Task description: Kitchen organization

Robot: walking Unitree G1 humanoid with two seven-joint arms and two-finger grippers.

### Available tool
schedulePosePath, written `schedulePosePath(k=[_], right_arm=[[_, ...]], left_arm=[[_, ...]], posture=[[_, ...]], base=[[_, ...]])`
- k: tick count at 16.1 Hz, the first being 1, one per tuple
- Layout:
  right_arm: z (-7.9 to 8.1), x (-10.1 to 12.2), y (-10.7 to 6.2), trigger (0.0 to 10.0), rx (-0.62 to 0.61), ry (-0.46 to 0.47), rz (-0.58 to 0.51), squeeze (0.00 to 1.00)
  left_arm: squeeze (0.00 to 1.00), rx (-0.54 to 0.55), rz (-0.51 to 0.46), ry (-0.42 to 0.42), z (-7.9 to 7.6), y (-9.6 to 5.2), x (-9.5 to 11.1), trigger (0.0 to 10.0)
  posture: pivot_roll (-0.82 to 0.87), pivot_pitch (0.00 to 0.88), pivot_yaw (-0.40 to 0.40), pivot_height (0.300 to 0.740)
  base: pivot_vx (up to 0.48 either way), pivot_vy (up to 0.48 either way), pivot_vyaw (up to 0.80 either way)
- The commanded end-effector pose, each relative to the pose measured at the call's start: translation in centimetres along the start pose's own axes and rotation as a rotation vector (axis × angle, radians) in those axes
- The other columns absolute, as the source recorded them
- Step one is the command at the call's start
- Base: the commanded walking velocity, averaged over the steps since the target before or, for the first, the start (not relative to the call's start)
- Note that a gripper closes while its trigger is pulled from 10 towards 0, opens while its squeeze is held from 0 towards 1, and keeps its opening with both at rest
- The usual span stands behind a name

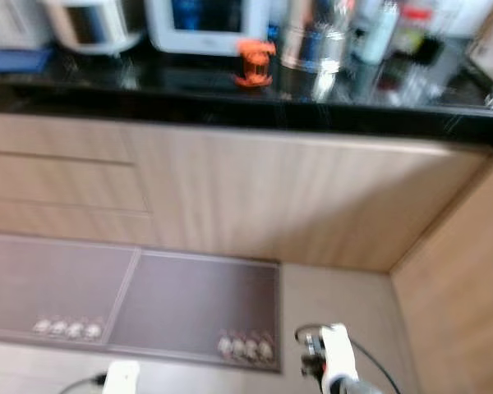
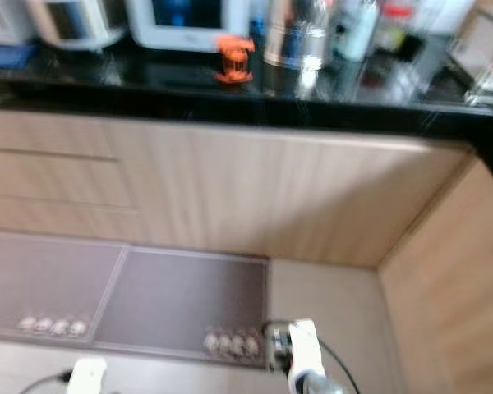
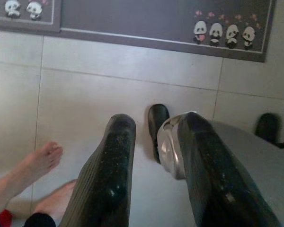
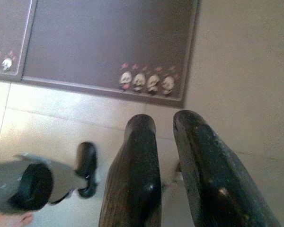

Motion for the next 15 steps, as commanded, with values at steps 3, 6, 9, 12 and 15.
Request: schedulePosePath(k=[3,6,9,12,15], right_arm=[[-0.7,-0.81,-0.31,10.0,-0.019,0.008,0.018,0.0],[-0.72,-0.84,-0.31,10.0,-0.019,0.002,0.022,0.0],[-0.73,-0.87,-0.32,10.0,-0.018,0.0,0.023,0.0],[-0.72,-0.9,-0.32,10.0,-0.018,-0.001,0.024,0.0],[-0.73,-1.02,-0.33,10.0,-0.017,-0.004,0.033,0.0]], left_arm=[[0.0,-0.013,0.024,-0.004,-0.64,0.01,-0.66,10.0],[0.0,-0.004,0.029,0.008,-0.7,0.05,-0.71,10.0],[0.0,-0.01,0.032,0.003,-0.88,0.04,-0.82,10.0],[0.0,-0.013,0.035,0.005,-0.93,0.04,-0.89,10.0],[0.0,-0.015,0.036,0.005,-0.99,0.04,-0.92,10.0]], posture=[[0.02,0.043,-0.031,0.74],[0.02,0.031,-0.032,0.74],[0.02,0.026,-0.033,0.74],[0.02,0.02,-0.032,0.74],[0.02,0.013,-0.032,0.74]], base=[[0.0,-0.336,0.0],[0.0,-0.111,0.0],[0.0,0.0,0.0],[0.0,0.0,0.0],[0.0,0.0,-0.17]])
Point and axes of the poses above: a point about 5 cm out from each wrist's last joint towards the gripper, its own y axis pointing out of the wrist towards the gripper, its own x axis along the axis of the wrist's last joint, z = x × y, the point moved 5 cm from there along y, pointing out of the wrist towards the gripper, and after that the axes turned 6 degrees about -y, right-handed, at the moved point
